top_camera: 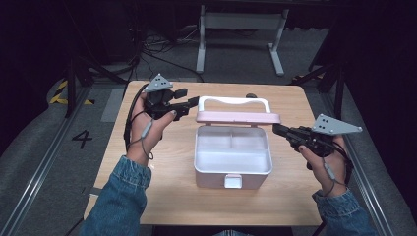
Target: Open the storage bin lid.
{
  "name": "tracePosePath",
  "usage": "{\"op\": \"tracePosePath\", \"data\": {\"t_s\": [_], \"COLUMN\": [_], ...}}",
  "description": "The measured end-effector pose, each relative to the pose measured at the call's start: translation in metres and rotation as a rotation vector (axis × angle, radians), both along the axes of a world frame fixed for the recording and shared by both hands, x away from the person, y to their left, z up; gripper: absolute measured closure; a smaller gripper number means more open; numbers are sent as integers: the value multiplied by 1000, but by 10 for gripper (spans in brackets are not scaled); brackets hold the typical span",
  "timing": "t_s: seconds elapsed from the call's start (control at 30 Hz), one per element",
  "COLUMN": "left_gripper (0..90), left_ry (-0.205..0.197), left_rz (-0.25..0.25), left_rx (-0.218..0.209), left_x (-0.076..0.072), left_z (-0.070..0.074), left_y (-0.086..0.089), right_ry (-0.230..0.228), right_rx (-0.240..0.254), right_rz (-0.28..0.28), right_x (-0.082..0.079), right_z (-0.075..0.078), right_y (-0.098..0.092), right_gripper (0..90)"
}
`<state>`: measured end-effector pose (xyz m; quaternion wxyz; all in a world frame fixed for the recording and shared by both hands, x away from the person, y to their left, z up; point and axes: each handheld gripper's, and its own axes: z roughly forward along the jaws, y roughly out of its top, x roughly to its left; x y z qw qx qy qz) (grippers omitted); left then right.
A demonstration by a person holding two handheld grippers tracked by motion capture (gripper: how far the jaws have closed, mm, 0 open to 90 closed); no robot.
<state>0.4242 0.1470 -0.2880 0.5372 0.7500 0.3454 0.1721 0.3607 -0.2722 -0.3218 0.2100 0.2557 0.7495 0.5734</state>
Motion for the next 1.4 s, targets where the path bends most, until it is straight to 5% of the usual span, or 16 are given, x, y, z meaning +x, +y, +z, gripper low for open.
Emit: {"op": "tracePosePath", "data": {"t_s": [0.2,0.53,0.77,1.4], "left_gripper": [459,446,450,396], "left_ry": [-17,-32,-46,-89], "left_rz": [16,-32,-25,-60], "left_rx": [16,38,66,31], "left_x": [-14,-29,-29,-22], "left_z": [-4,-9,-11,-8], "left_y": [11,8,2,-26], "right_ry": [-8,-8,-11,-14], "right_rx": [11,29,45,54], "right_rz": [-20,-58,-72,-80], "right_x": [3,10,16,25], "right_z": [3,7,8,7], "right_y": [0,3,4,6], "right_gripper": [900,900,900,900]}}
